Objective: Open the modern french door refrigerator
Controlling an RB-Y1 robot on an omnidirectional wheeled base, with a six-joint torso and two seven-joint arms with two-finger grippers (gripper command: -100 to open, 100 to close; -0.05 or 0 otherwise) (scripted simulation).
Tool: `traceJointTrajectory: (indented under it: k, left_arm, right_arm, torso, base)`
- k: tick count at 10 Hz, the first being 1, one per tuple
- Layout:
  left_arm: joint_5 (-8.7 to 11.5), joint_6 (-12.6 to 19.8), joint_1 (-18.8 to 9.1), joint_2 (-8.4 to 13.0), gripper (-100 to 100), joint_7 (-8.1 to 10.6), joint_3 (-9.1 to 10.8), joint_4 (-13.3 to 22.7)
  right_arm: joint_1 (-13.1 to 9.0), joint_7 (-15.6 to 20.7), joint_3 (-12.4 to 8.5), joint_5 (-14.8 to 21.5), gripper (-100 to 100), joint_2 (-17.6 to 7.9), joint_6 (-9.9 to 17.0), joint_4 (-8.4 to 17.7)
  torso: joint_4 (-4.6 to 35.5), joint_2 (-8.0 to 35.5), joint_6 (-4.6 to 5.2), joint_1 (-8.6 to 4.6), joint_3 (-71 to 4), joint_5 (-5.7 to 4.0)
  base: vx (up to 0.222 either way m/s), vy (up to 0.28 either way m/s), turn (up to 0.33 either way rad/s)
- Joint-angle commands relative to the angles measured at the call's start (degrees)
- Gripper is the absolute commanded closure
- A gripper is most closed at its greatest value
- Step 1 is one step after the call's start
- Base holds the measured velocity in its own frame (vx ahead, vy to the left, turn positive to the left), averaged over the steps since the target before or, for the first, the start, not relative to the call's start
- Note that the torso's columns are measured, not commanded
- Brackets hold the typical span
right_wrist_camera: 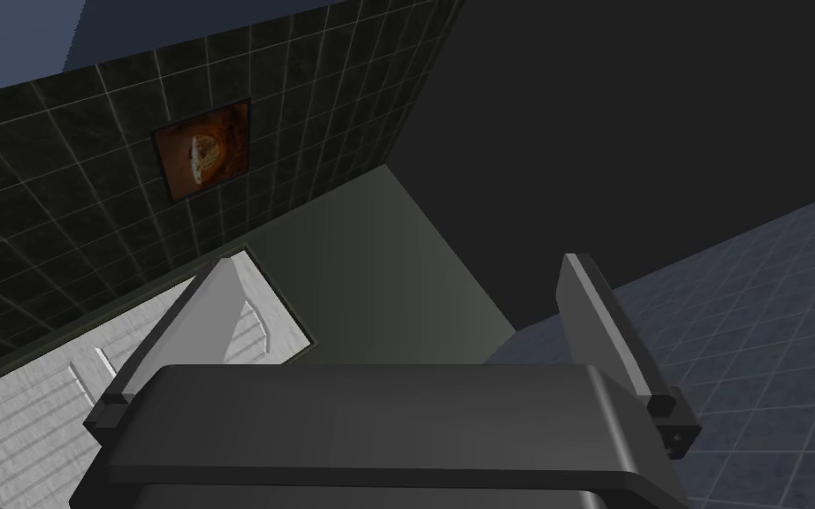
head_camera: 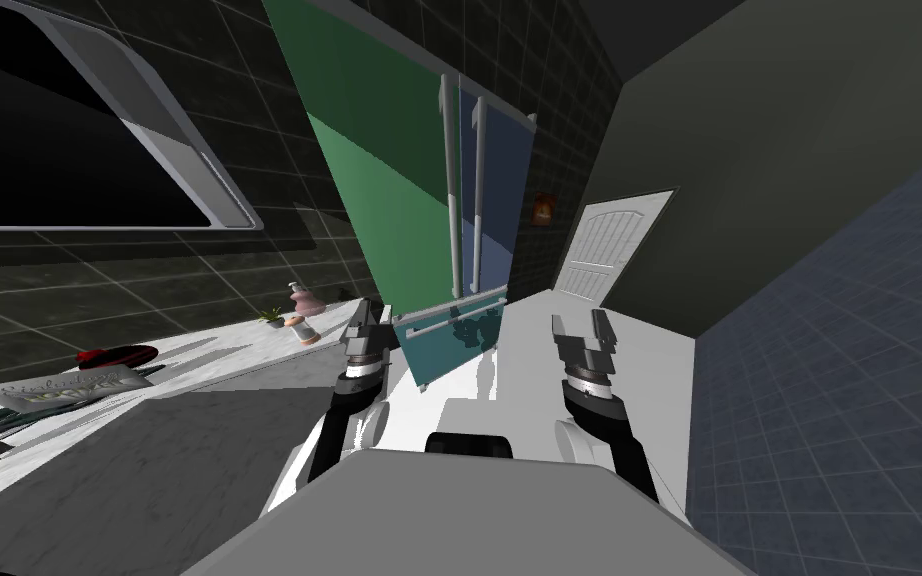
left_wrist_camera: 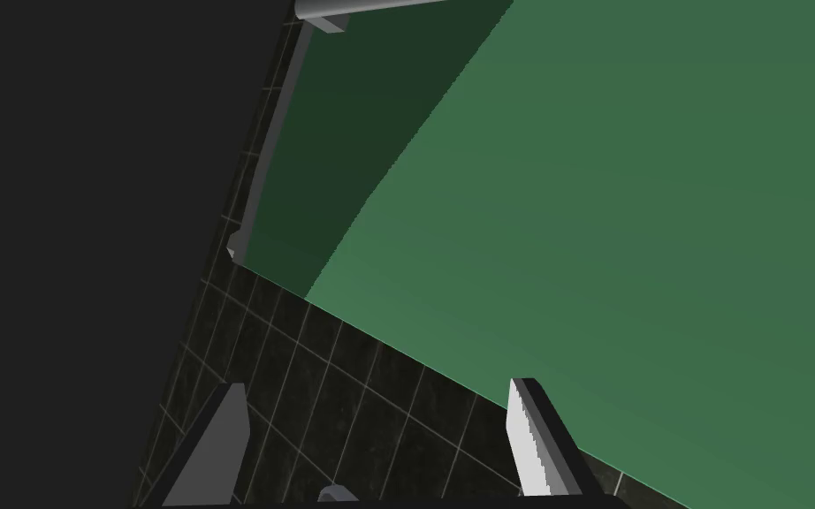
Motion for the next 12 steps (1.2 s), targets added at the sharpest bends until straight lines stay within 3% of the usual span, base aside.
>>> traceJointTrajectory:
  k: [1,9,10,12]
  left_arm:
    - [0.0,0.0,0.0,0.0,0,0.0,0.0,0.0]
    - [0.0,-0.01,0.0,0.0,0,0.0,0.0,-0.02]
    - [0.29,1.32,-0.45,2.36,-100,-0.43,-0.31,-0.44]
    - [0.7,3.2,-1.1,4.58,-100,-1.04,-0.74,-1.05]
  right_arm:
    - [0.0,0.0,0.0,0.0,0,0.0,0.0,0.0]
    - [0.0,0.0,0.0,0.0,0,0.0,-0.01,-0.02]
    - [0.0,0.0,0.0,0.0,0,0.0,-0.01,-0.02]
    - [0.01,0.0,0.0,0.0,0,0.0,0.0,0.01]
  torso:
    - [2.35,2.32,0.0,0.0,-4.67,0.0]
    - [35.37,35.39,0.0,0.0,-70.73,0.0]
    - [39.6,39.62,0.0,0.0,-79.19,0.0]
    - [42.01,41.93,0.0,0.02,-84.35,0.01]
  base:
    - [0.0,0.0,0.0]
    - [0.0,0.0,0.0]
    - [0.036,-0.003,-0.02]
    - [0.069,0.002,-0.034]
